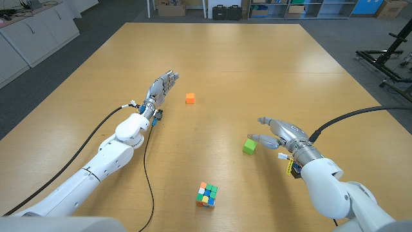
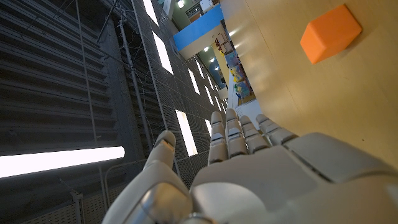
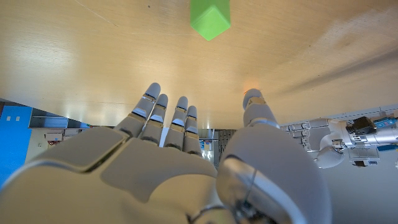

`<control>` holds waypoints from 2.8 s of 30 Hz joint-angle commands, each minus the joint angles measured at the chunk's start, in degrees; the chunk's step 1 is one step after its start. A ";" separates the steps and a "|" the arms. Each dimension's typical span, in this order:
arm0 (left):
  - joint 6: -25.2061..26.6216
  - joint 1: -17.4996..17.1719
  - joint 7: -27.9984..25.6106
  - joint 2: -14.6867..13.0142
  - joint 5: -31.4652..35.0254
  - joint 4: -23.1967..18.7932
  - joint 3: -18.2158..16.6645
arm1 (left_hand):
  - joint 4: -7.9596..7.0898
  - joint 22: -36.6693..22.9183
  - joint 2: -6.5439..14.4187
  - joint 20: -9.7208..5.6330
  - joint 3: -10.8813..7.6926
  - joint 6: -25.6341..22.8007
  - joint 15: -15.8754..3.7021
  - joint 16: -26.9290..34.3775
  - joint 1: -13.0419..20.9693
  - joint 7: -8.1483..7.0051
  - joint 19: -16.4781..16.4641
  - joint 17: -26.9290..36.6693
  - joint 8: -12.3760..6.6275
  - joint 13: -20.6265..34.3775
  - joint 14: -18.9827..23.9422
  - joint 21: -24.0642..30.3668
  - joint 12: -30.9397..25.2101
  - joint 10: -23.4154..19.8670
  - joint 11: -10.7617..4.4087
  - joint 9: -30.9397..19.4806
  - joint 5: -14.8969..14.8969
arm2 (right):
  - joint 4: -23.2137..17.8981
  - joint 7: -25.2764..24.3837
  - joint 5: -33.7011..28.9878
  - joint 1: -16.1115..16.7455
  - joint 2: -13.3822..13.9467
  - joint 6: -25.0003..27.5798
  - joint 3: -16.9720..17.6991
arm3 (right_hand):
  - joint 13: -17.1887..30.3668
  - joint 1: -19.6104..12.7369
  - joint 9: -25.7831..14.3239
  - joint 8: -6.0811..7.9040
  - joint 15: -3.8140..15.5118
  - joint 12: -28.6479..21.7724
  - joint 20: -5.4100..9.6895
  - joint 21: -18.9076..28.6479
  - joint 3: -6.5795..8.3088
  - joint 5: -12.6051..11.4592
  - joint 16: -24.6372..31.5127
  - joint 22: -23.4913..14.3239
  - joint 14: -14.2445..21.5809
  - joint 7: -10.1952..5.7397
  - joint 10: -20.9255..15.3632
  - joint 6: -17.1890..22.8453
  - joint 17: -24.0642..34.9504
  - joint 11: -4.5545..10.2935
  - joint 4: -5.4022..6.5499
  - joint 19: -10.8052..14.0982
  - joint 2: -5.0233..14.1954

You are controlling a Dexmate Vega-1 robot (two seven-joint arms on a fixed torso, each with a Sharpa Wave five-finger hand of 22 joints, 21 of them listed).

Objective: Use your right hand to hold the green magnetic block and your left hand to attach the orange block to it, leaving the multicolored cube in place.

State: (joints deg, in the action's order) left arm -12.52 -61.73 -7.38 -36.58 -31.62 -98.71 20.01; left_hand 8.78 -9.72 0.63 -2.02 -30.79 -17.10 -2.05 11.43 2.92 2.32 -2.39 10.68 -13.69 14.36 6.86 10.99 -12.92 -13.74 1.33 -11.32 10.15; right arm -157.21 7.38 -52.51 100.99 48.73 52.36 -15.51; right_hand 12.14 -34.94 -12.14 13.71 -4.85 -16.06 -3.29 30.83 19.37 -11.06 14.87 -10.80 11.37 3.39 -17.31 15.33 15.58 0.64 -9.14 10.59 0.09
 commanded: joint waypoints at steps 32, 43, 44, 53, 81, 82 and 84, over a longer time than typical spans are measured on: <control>-0.54 0.43 0.39 -0.36 0.06 -0.81 -0.42 | 0.16 -0.33 0.53 -2.42 -0.39 -0.66 -0.84 -0.15 0.50 -0.32 -0.05 -0.03 0.42 -0.30 0.02 -0.03 0.28 -0.62 -0.09 -0.17 0.28 | 1.36 20.53 -14.58 -19.84 9.46 17.60 -20.56 | 0.36 -0.22 -0.44 -0.40 0.29 0.43 -0.78 -0.56 -0.23 -0.39 -0.21 -0.24 -1.01 -0.29 0.81 -1.04 0.31 0.20 0.54 -0.43 -0.47; -1.63 -0.33 0.45 -0.06 0.07 -0.49 -0.44 | 0.15 -0.33 0.54 -2.38 -0.41 -0.78 -0.85 -0.11 0.50 -0.38 -0.04 -0.03 0.44 -0.41 0.16 -0.02 0.29 -0.67 0.00 -0.18 0.28 | 3.44 28.30 -19.07 -22.98 7.58 14.92 -21.92 | 0.50 -0.15 -0.56 -0.45 0.68 -0.10 -0.85 -0.31 -0.46 -0.48 0.43 -0.25 0.73 -0.91 -0.38 -1.20 0.40 1.02 0.63 0.79 -0.67; -1.72 -0.40 0.45 -0.04 0.04 -0.50 -0.46 | 0.15 -0.33 0.54 -2.37 -0.41 -0.77 -0.84 -0.11 0.50 -0.38 -0.04 -0.03 0.45 -0.42 0.18 -0.02 0.28 -0.71 0.01 -0.18 0.28 | 3.66 28.76 -19.44 -23.06 7.24 14.58 -21.90 | 0.51 -0.14 -0.57 -0.43 0.73 -0.13 -0.86 -0.31 -0.47 -0.48 0.43 -0.25 0.73 -0.92 -0.43 -1.15 0.41 1.16 0.64 0.82 -0.68; -1.57 -0.47 0.71 -0.32 0.22 -0.73 -0.36 | 0.15 -0.33 0.56 -2.40 -0.43 -0.88 -0.87 -0.12 0.50 -0.43 -0.05 -0.03 0.46 -0.49 0.20 -0.01 0.26 -0.83 -0.03 -0.18 0.28 | 6.63 33.33 -25.20 -23.36 3.43 10.63 -22.29 | 0.56 -0.24 -0.61 -0.22 1.01 -0.35 -0.87 -0.36 -0.52 -0.53 0.43 -0.25 0.82 -1.48 -0.92 -0.65 0.43 1.72 0.61 0.93 -0.74; -1.71 -0.67 0.94 -0.34 0.39 -1.09 -0.20 | 0.13 -0.33 0.61 -2.42 -0.47 -0.94 -0.80 -0.13 0.51 -0.37 -0.06 -0.03 0.57 -0.71 0.26 0.00 0.30 -0.89 0.06 -0.20 0.28 | 11.41 37.73 -35.08 -15.42 -8.55 -1.06 -15.42 | 0.69 -0.49 -0.72 -0.01 1.59 -0.56 -1.30 -0.43 -0.60 -0.69 0.47 -0.25 1.13 -1.97 -1.31 -0.11 0.47 2.26 0.61 1.35 -0.74; -1.66 -0.63 0.91 -0.37 0.46 -1.12 -0.18 | 0.13 -0.33 0.61 -2.42 -0.47 -0.94 -0.80 -0.13 0.51 -0.37 -0.06 -0.03 0.57 -0.71 0.26 0.00 0.30 -0.89 0.06 -0.20 0.28 | 11.52 37.81 -35.19 -15.15 -8.98 -1.53 -15.09 | 0.70 -0.49 -0.72 0.01 1.63 -0.55 -1.27 -0.43 -0.61 -0.70 0.46 -0.25 1.13 -1.98 -1.28 -0.07 0.48 2.28 0.62 1.38 -0.74; -1.58 -0.57 0.95 -0.38 0.44 -1.15 -0.16 | 0.13 -0.33 0.62 -2.39 -0.48 -0.94 -0.81 -0.12 0.51 -0.37 -0.08 -0.03 0.59 -0.74 0.29 0.01 0.30 -0.91 -0.02 -0.20 0.28 | 11.77 38.30 -35.72 -14.78 -9.86 -2.45 -14.51 | 0.71 -0.50 -0.73 -0.02 1.60 -0.55 -1.30 -0.45 -0.62 -0.71 0.47 -0.25 1.15 -2.00 -1.28 -0.14 0.48 2.25 0.62 1.36 -0.73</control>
State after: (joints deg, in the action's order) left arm -14.10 -62.64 -6.78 -36.95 -31.09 -99.97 19.75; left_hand 8.93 -9.71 0.92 -2.02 -30.94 -17.51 -2.05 11.48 3.22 1.92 -2.39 10.68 -13.29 13.57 6.85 11.00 -12.70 -14.35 1.33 -11.31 10.15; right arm -147.43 43.84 -84.21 83.98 43.45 54.37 -31.96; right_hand 12.68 -35.25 -12.66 13.27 -3.38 -16.35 -4.41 30.41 18.90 -11.45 14.87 -10.79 12.23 1.84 -18.27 15.04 15.84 2.79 -8.66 11.52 -0.21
